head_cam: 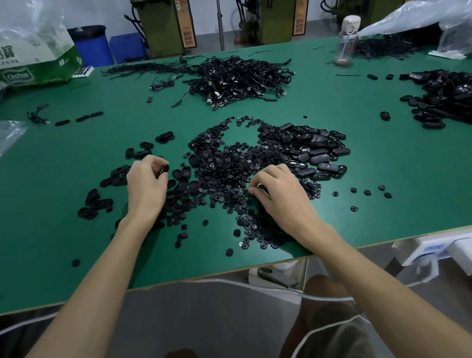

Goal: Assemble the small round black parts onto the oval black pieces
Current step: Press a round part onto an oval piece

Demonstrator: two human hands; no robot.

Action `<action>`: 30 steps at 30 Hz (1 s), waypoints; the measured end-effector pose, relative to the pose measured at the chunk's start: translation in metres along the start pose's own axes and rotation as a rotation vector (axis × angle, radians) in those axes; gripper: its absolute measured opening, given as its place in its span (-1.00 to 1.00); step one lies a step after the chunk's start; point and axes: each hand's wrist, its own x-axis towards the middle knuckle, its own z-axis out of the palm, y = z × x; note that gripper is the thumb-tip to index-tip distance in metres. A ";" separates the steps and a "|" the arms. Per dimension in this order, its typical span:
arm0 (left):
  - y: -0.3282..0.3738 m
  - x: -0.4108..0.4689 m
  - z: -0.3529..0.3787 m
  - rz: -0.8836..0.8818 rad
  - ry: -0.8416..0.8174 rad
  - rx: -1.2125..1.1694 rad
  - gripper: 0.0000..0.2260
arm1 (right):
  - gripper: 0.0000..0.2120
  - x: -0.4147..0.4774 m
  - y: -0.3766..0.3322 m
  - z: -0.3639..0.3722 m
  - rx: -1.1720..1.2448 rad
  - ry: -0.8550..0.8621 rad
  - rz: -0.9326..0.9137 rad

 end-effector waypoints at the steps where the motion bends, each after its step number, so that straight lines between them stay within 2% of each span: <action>1: 0.003 -0.001 -0.001 0.012 0.005 -0.040 -0.81 | -0.90 0.000 -0.001 -0.001 0.000 0.014 -0.004; 5: 0.029 -0.015 -0.003 0.028 -0.033 -0.291 -0.81 | -0.89 0.000 -0.001 -0.002 0.046 0.058 0.025; 10: 0.065 -0.054 0.023 -0.013 -0.211 -0.570 -0.84 | -0.90 -0.001 -0.002 -0.004 0.165 0.064 0.066; 13: 0.079 -0.069 0.041 0.009 -0.240 -0.622 -0.88 | -0.93 -0.001 0.001 -0.005 0.187 0.110 0.056; 20: 0.080 -0.076 0.060 -0.117 -0.306 -0.785 -0.75 | -0.85 0.002 0.004 -0.012 0.352 0.153 0.136; 23: 0.077 -0.077 0.059 -0.116 -0.315 -0.842 -0.74 | -0.81 0.002 0.003 -0.013 0.413 0.133 0.161; 30: 0.078 -0.080 0.061 -0.099 -0.327 -0.865 -0.75 | -0.89 0.002 0.006 -0.013 0.458 0.159 0.192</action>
